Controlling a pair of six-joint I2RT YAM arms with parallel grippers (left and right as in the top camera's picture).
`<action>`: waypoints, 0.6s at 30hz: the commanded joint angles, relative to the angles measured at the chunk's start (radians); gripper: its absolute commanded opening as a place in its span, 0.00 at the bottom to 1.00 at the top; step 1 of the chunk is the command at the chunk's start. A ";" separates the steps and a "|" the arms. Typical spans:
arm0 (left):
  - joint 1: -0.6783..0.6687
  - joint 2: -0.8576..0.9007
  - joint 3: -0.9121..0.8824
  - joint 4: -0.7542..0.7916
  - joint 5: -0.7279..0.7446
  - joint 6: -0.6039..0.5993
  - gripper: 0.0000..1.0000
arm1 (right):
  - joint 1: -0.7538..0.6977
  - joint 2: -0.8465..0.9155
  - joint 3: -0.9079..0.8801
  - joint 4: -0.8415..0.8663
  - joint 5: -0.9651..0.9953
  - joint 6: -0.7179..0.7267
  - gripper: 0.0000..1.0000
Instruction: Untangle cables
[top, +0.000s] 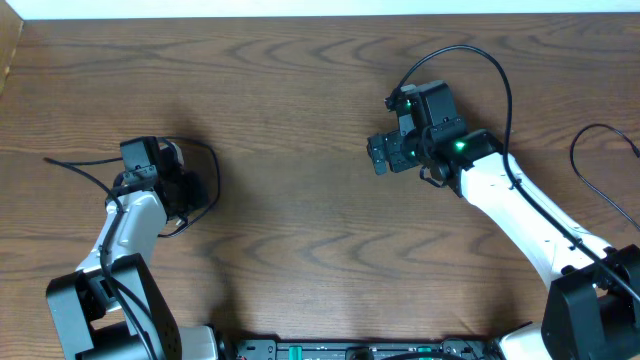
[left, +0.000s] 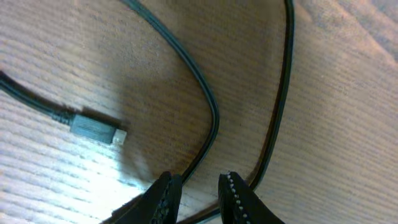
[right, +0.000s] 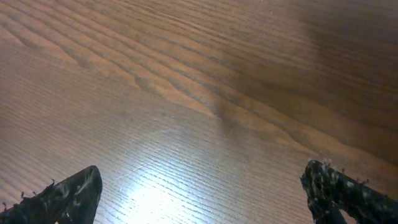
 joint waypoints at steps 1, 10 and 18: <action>0.002 0.016 -0.009 0.019 -0.006 0.003 0.26 | -0.002 0.003 -0.003 -0.005 0.011 -0.006 0.99; 0.002 0.033 -0.010 0.049 -0.006 0.003 0.26 | -0.002 0.003 -0.003 -0.008 0.008 -0.006 0.99; 0.002 0.077 -0.010 0.057 -0.006 0.003 0.26 | -0.002 0.003 -0.003 -0.004 0.007 0.010 0.99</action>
